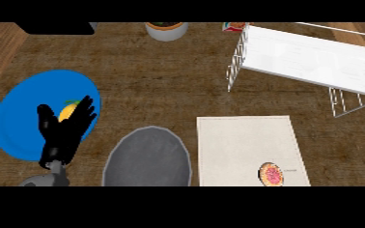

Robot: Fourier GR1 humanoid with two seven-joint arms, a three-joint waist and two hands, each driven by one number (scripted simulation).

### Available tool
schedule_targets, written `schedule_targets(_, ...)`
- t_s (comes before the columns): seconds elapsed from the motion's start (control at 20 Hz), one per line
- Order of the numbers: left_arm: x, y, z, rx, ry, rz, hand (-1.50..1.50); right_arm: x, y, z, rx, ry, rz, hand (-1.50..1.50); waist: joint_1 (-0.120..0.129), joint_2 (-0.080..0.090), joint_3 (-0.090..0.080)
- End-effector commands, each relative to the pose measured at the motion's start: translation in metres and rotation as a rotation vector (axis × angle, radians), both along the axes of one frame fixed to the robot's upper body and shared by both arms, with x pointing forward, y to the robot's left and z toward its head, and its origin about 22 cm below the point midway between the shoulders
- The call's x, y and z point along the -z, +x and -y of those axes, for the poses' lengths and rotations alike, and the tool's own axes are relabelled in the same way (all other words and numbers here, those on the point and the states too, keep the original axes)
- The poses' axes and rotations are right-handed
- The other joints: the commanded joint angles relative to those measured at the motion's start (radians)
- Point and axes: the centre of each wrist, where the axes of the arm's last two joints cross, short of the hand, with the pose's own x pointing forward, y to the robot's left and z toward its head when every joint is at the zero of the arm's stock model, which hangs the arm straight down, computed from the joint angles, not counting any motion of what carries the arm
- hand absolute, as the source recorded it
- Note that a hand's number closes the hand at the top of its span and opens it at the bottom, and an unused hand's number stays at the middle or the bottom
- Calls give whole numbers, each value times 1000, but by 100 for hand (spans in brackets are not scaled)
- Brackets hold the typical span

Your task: Pick the tomato from the placemat and place it in the tiered shelf

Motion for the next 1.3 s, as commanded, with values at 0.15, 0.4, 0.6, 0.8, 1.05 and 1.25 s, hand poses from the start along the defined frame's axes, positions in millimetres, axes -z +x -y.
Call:
schedule_targets(0.15,4,-6,3,-11,1,-14,0,21,12,6,-52,4,23,150,-3,-1,-1)
schedule_targets(0.4,-5,8,-28,-8,-6,-1,0,12,20,13,-49,-33,-3,150,0,2,-2)
schedule_targets(0.6,12,-6,-13,-16,0,-26,0,5,15,4,0,70,35,150,-5,-1,-2)
schedule_targets(0.8,-5,-1,0,-3,3,-31,0,-3,11,16,48,243,119,-150,-4,-3,-1)
schedule_targets(1.05,10,0,-4,-1,-8,-27,0,-5,11,12,15,430,208,-150,-8,-2,-1)
schedule_targets(1.25,-3,3,-12,-10,22,-24,0,0,5,34,0,561,260,-150,-10,-4,0)
